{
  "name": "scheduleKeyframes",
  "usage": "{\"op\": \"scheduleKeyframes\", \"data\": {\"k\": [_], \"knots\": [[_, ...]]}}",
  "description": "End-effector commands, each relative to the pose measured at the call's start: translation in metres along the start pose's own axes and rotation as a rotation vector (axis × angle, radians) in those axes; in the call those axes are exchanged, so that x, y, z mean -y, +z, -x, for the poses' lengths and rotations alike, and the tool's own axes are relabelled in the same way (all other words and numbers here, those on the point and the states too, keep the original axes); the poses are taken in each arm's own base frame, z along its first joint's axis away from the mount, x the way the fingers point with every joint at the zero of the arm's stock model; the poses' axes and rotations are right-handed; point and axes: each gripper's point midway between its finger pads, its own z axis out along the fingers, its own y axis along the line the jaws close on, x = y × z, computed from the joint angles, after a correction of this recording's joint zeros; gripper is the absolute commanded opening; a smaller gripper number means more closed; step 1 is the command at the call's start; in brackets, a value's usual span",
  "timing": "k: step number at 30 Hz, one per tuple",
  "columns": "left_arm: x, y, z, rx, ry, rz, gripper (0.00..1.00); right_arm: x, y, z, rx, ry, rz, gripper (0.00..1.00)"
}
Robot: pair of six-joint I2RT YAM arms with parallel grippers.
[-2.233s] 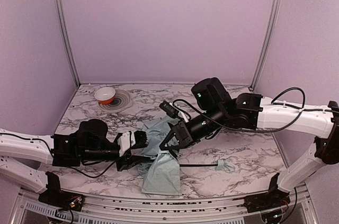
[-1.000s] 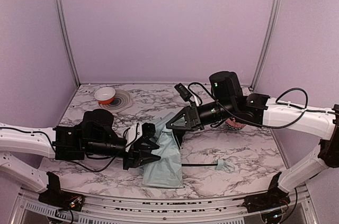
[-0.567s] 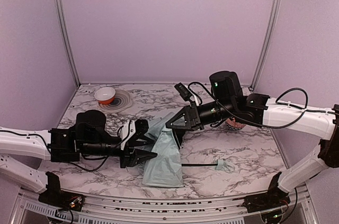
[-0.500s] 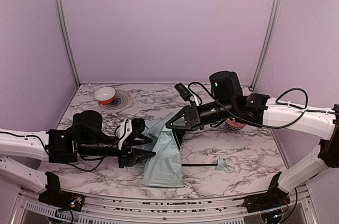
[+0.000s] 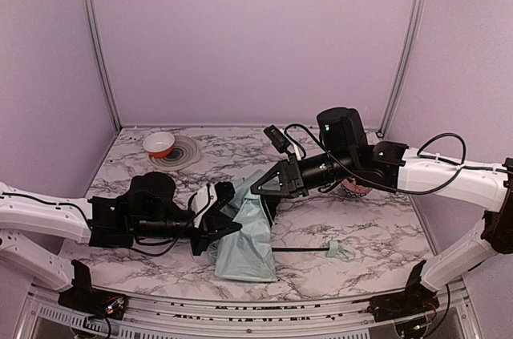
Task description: Put away the umbrella
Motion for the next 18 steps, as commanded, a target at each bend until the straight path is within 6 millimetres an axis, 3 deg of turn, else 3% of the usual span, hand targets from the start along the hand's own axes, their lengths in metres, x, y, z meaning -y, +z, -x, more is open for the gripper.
{"op": "scheduleKeyframes", "data": {"k": [1,5,9,12,18], "knots": [[0.007,-0.009,0.01,0.05,0.011,-0.03,0.0,-0.006,-0.014,0.02,0.066,-0.061,0.024,0.0],[0.017,-0.023,-0.014,0.032,0.024,-0.067,0.0,0.035,-0.034,0.036,0.113,-0.045,-0.024,0.0],[0.024,-0.03,-0.034,0.009,0.021,-0.091,0.0,0.056,-0.033,0.048,0.119,-0.056,-0.026,0.0],[0.024,-0.03,-0.034,0.009,0.021,-0.084,0.0,0.059,-0.022,0.05,0.084,-0.06,-0.016,0.0],[0.02,-0.02,-0.011,0.039,0.045,-0.071,0.0,0.041,-0.005,0.05,0.034,-0.111,0.042,0.01]]}}
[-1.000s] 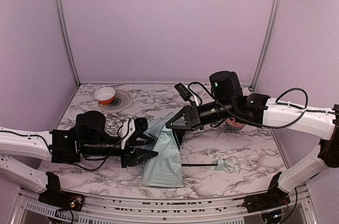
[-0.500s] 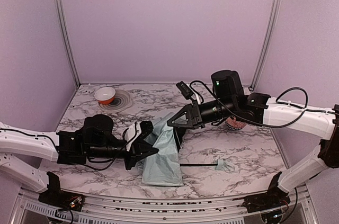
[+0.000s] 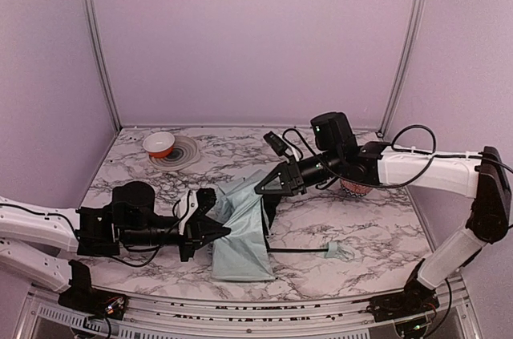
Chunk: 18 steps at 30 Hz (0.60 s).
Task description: Put away the umbrella
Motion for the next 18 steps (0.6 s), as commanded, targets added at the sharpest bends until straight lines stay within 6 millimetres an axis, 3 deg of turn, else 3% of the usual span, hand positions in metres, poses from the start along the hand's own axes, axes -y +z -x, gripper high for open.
{"op": "scheduleKeyframes", "data": {"k": [1,3,6,8,12,15,18], "knots": [[0.013,0.005,-0.001,-0.034,0.022,-0.057,0.0,-0.02,-0.01,0.039,0.071,-0.136,0.002,0.07],[0.013,0.006,0.0,-0.031,0.021,-0.058,0.0,-0.02,-0.022,0.045,0.063,-0.183,-0.07,0.21],[0.012,0.004,0.0,-0.029,0.011,-0.055,0.0,-0.015,-0.058,0.062,0.133,-0.191,-0.163,0.38],[0.011,0.003,0.001,-0.023,0.01,-0.05,0.0,-0.008,-0.067,0.064,0.16,-0.186,-0.21,0.5],[0.007,0.001,0.016,0.012,0.026,-0.024,0.0,0.026,-0.042,0.041,0.093,-0.128,-0.198,0.63],[0.002,0.001,0.027,0.035,0.047,0.0,0.0,0.073,-0.029,0.04,0.058,-0.11,-0.274,0.61],[-0.015,0.005,0.037,0.048,0.054,0.057,0.0,0.114,-0.003,0.039,-0.035,-0.099,-0.287,0.56]]}}
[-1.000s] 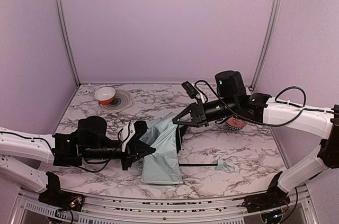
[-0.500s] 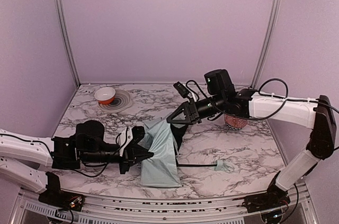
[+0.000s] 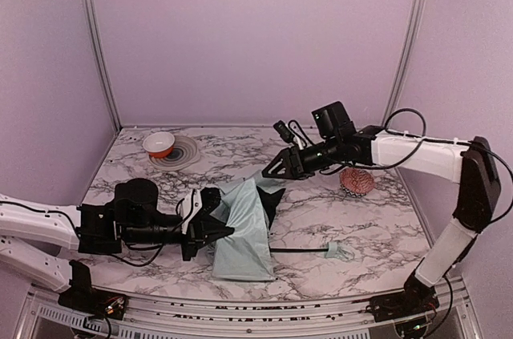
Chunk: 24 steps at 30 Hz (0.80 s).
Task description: Put away the umbrella
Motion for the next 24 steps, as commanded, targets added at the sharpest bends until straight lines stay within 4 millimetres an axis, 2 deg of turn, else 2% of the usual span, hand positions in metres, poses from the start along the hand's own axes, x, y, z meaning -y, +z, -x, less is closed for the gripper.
{"op": "scheduleKeyframes", "data": {"k": [1,7,8,9,14,15,19,22,24], "knots": [[-0.027,0.002,0.031,0.053,0.021,0.094,0.0,0.057,0.05,-0.019,-0.135,0.012,-0.036,0.54],[-0.093,0.019,0.022,0.005,-0.051,0.235,0.0,0.1,0.102,-0.043,-0.234,0.087,0.023,0.44],[-0.104,0.022,0.013,-0.013,-0.072,0.256,0.0,0.104,0.107,-0.048,-0.245,0.1,0.04,0.42],[-0.115,0.026,0.017,-0.01,-0.083,0.272,0.0,0.106,0.111,-0.052,-0.252,0.109,0.058,0.41],[-0.157,0.049,-0.02,-0.086,-0.159,0.32,0.0,0.104,0.119,-0.056,-0.25,0.126,0.132,0.36],[-0.163,0.057,-0.035,-0.118,-0.18,0.32,0.0,0.102,0.118,-0.054,-0.246,0.121,0.143,0.36],[-0.172,0.071,-0.065,-0.171,-0.247,0.3,0.0,0.111,0.099,-0.041,-0.199,0.142,0.104,0.36],[-0.167,0.072,-0.069,-0.152,-0.257,0.261,0.0,0.133,0.067,-0.026,-0.13,0.175,-0.007,0.41],[-0.167,0.072,-0.066,-0.134,-0.247,0.252,0.0,0.14,0.048,-0.014,-0.091,0.145,-0.084,0.43]]}}
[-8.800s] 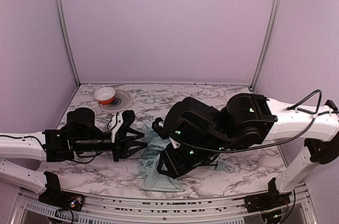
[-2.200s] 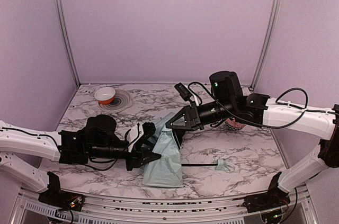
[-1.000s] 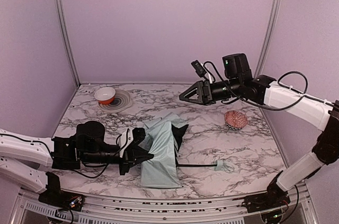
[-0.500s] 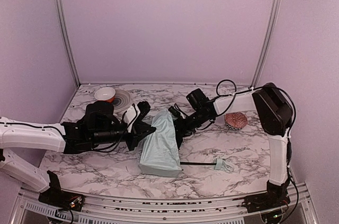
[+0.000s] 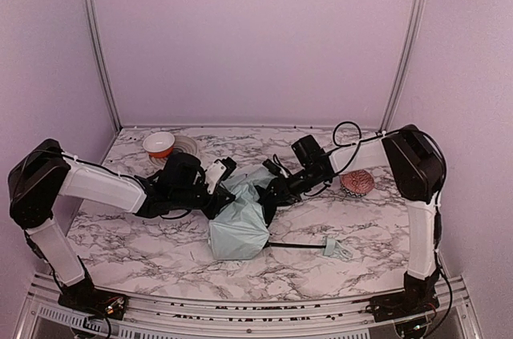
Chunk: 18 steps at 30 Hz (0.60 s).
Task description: Put away the umbrella
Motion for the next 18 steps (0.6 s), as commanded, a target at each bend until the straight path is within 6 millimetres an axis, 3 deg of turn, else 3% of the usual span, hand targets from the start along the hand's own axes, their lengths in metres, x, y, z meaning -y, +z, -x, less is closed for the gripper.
{"op": "scheduleKeyframes", "data": {"k": [1,5,11,13,18], "knots": [[0.006,-0.002,0.023,0.098,0.002,-0.051,0.0,-0.006,-0.063,0.041,0.164,-0.084,-0.124,0.45],[0.002,-0.002,0.033,0.123,0.004,-0.043,0.0,-0.05,-0.076,0.058,0.233,-0.173,0.018,0.59],[-0.008,-0.003,0.04,0.145,-0.007,-0.02,0.0,-0.101,-0.049,0.045,0.184,-0.234,0.185,0.74],[-0.009,-0.004,0.044,0.156,-0.007,-0.016,0.0,-0.109,-0.038,0.036,0.149,-0.232,0.21,0.78],[-0.009,-0.008,0.053,0.187,-0.012,-0.022,0.0,-0.1,-0.017,0.016,0.085,-0.203,0.174,0.8]]}}
